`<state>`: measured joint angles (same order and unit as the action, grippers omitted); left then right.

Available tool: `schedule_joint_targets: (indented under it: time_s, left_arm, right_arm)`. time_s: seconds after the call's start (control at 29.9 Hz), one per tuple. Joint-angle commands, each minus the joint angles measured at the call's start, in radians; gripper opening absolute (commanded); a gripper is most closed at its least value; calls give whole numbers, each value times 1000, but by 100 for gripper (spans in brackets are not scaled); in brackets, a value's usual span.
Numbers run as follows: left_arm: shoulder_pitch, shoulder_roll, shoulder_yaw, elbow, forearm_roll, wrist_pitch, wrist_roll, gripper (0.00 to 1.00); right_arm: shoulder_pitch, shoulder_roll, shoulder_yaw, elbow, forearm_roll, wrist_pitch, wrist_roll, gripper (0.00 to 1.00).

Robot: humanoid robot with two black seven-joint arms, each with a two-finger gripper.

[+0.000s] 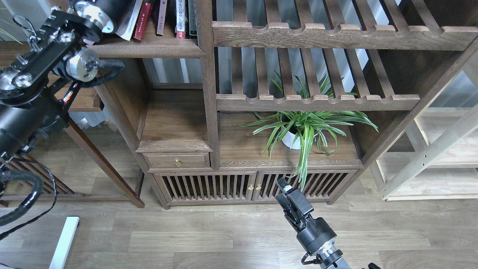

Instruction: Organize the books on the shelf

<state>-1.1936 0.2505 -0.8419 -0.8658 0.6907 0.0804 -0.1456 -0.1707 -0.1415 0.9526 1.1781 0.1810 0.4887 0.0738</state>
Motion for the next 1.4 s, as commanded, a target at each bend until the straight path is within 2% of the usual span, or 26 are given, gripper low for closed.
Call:
schedule_joint_targets:
  time_s: [0.0,0.27,0.43,0.7,0.9,1.1,1.3,1.37]
  left_arm:
    - [-6,9,-5,-24,-2,42,1,59]
    - [37,99,-14,-169,-7,41,43,64]
    - [83,249,-17,-317,-14,15,93,71]
    - [129,450,-45,-536,-137,-99,86,73]
    - [245,495,-121,-645,-186,-166,80,79]
    - [380,490,-215,-670,-212,-329,74,85]
    - [606,477,-232,-657,-332,-546,75,92]
    - [693,461,-233,-650,-347,-569,77,97]
  right_arm:
    - [-15,2,-3,-2,0,0,0,99]
    - [5,6,8,-11,0,0,0,99]
    - [19,14,8,-8,0,0,-2,99]
    - [22,8,8,-3,-1,0,-3,99]
    - [23,14,6,3,-5,0,-3,99]
    - [43,6,12,37,-5,0,-3,99]
    - [62,5,26,61,-5,0,-2,99]
    - [65,2,35,63,-5,0,-2,99]
